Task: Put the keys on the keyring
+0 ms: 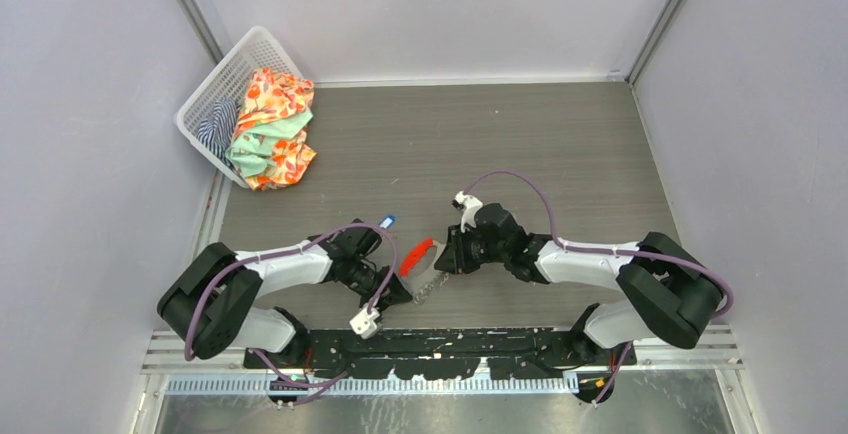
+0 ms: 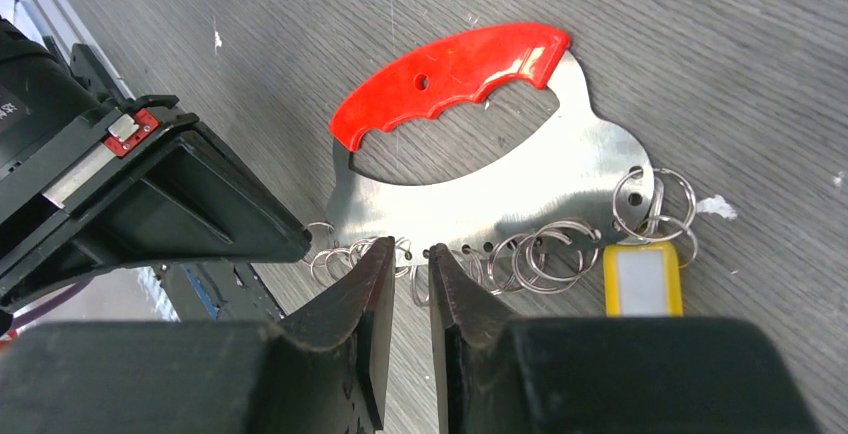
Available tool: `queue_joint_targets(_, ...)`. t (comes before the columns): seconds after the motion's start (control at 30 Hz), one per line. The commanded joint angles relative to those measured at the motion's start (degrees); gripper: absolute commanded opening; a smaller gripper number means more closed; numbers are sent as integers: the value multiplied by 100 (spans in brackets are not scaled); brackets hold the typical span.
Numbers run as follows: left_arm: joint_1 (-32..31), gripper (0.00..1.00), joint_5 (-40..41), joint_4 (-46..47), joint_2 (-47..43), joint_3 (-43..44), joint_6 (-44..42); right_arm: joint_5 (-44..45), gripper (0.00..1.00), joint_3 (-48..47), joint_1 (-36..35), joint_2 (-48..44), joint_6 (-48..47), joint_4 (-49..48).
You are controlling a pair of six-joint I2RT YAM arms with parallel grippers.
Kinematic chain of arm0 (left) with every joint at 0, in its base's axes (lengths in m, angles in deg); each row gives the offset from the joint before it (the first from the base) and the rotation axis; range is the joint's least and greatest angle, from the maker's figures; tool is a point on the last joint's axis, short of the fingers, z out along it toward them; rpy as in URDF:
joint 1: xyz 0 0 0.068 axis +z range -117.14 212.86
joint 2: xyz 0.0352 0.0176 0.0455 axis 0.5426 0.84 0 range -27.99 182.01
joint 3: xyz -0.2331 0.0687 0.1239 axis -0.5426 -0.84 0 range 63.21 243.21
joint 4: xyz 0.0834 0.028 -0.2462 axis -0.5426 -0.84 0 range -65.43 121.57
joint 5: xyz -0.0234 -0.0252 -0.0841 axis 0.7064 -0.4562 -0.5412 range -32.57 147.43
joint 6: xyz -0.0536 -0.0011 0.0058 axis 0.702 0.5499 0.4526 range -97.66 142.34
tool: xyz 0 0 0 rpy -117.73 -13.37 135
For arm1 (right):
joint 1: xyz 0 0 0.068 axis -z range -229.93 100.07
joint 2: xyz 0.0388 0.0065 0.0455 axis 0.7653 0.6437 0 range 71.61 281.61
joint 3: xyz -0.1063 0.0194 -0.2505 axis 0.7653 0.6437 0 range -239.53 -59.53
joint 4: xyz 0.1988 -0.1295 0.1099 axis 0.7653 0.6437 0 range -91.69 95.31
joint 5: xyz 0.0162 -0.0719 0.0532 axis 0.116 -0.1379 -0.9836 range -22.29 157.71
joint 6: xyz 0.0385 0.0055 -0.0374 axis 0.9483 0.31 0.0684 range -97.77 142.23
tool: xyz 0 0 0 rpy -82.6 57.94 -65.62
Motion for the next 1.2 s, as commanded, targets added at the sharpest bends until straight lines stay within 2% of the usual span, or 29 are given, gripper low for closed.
queue_joint_targets(0.0,-37,1,-517,315,-208,15,-2795,2,24,32,17,-310,36,-96)
queue_joint_targets(0.07,-37,1,-617,325,-431,71,-2166,38,24,15,20,-465,-3,3)
queue_joint_targets(0.17,-37,1,-738,318,-919,269,-726,101,25,-39,31,-856,-128,172)
queue_joint_targets(0.33,-59,0,-733,315,-1785,756,1622,125,35,-281,149,-1739,-615,770)
queue_joint_targets(0.5,-287,0,-383,135,-2252,1246,3388,-17,45,-645,223,-2686,-1296,1426)
queue_joint_targets(0.63,-513,0,-27,125,-2329,1783,5211,-228,50,-750,227,-3355,-1562,1633)
queue_joint_targets(0.77,-652,0,218,270,-2399,2186,6357,-719,57,-817,227,-3888,-1812,1656)
queue_joint_targets(0.93,-793,0,529,436,-2598,2463,7242,-1504,59,-1040,222,-4078,-2110,1880)
queue_joint_targets(1.17,-837,0,1007,996,-2562,3097,9693,-1881,60,-1558,224,-4201,-2228,1960)
